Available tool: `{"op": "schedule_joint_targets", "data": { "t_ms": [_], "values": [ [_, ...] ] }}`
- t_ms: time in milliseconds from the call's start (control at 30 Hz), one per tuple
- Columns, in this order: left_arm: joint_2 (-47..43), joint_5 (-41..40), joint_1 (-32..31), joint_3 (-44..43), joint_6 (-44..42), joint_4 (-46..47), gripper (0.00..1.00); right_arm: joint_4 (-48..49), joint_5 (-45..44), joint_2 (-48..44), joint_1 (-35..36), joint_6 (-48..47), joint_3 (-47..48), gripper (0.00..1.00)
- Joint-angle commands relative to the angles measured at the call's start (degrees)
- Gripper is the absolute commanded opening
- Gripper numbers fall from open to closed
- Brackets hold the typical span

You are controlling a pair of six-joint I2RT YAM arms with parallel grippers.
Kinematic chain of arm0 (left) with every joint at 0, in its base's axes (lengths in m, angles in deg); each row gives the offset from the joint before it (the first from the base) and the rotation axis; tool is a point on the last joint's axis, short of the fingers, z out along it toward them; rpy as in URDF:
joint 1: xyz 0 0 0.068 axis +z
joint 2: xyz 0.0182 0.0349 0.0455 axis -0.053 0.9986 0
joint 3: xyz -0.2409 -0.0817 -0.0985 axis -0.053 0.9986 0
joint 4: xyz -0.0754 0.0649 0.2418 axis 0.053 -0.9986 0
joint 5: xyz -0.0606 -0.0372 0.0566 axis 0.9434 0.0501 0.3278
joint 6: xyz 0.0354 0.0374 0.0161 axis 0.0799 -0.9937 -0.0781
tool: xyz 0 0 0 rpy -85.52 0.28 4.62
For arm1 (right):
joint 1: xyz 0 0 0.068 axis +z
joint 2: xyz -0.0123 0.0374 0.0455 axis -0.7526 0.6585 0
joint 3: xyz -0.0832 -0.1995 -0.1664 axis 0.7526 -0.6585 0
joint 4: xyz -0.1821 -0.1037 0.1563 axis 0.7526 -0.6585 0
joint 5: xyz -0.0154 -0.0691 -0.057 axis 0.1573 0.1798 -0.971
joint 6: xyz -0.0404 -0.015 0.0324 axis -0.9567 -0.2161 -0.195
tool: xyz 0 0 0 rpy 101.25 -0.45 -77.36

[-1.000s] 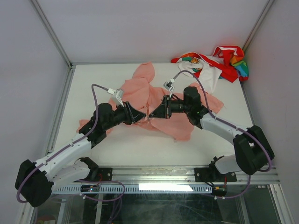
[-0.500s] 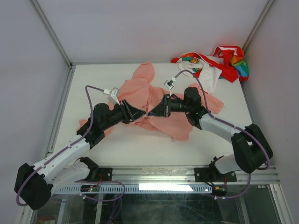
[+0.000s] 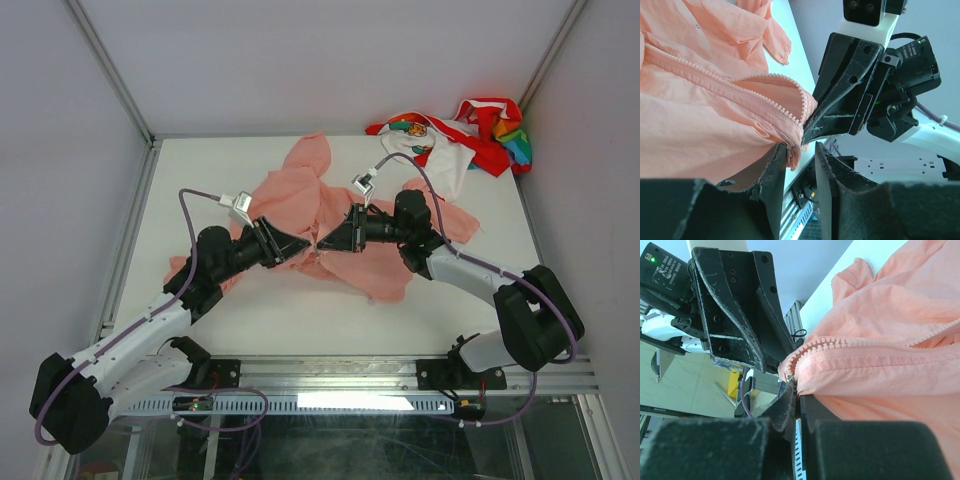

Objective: Zip up the jacket

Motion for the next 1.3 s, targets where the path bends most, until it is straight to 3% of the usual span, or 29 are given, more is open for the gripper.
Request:
{"op": "schedule_joint_targets", "data": {
  "t_ms": [0, 200, 400, 1067, 1267],
  "values": [
    [0.44, 2.26, 0.44, -0.05, 0.96, 4.71, 0.29, 4.20, -0.05, -0.50, 0.51, 0.64, 0.45, 0.00],
    [1.87, 3.32, 0.42, -0.45, 1.05, 5.17, 0.24, 4.38, -0.10, -0.37, 0.80, 0.73, 0.58, 0.00],
    [2.06, 3.85, 0.43, -1.43, -0.77, 3.09, 0.00, 4.15, -0.07, -0.21, 0.70, 0.79, 1.22, 0.00],
    [9.49, 15.40, 0.43, -11.08, -16.49, -17.71, 0.00, -3.46, -4.66, 3.98, -1.00, 0.05, 10.52, 0.00],
    [9.69, 9.81, 0.80, -13.24, -14.82, -19.38, 0.03, -4.37, -4.00, 5.61, -1.01, -0.68, 12.45, 0.00]
  ]
}}
